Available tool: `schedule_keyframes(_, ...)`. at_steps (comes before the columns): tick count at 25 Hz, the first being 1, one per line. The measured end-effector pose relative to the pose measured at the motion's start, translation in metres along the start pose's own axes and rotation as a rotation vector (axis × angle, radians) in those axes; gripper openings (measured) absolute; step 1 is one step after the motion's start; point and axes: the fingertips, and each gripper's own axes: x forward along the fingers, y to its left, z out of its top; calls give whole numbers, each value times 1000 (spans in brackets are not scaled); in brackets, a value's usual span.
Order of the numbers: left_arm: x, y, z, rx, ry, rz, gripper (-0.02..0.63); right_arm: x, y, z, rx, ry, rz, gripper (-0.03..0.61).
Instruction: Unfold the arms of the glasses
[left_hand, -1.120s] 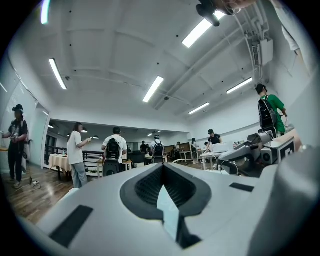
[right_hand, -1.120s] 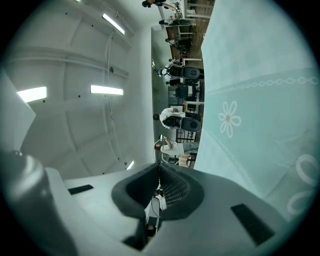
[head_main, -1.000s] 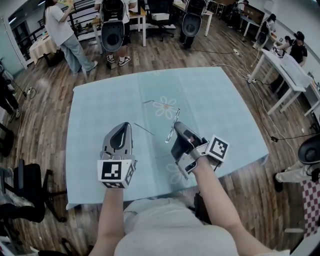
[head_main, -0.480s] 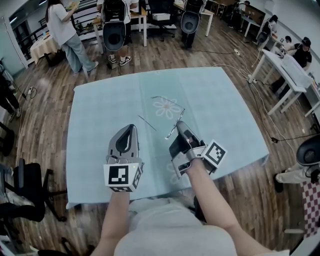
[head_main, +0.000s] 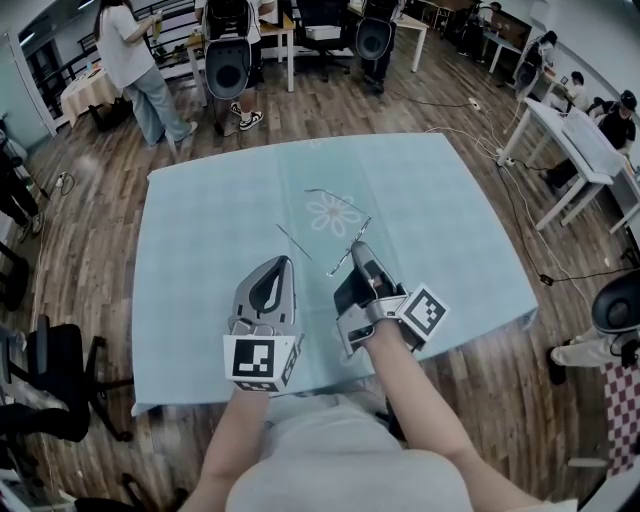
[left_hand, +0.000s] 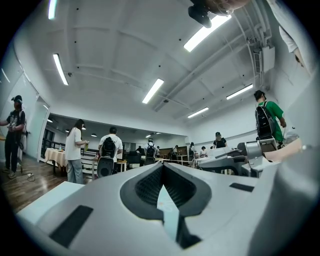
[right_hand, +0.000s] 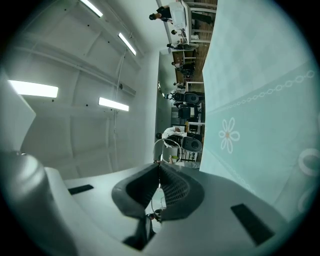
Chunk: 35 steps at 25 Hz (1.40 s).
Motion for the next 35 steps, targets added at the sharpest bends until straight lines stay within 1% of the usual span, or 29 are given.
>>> schedule_keyframes(5, 2, -5, 1, 5, -6, -6, 8, 0, 4, -1, -2, -15, 17, 11)
schedule_keyframes(15, -1, 5, 0, -6, -16, 18, 8, -1, 4, 1, -8, -24, 35, 11)
schedule_keyframes(35, -1, 5, 2, -5, -15, 24, 8, -1, 7, -1, 0, -9, 35, 11)
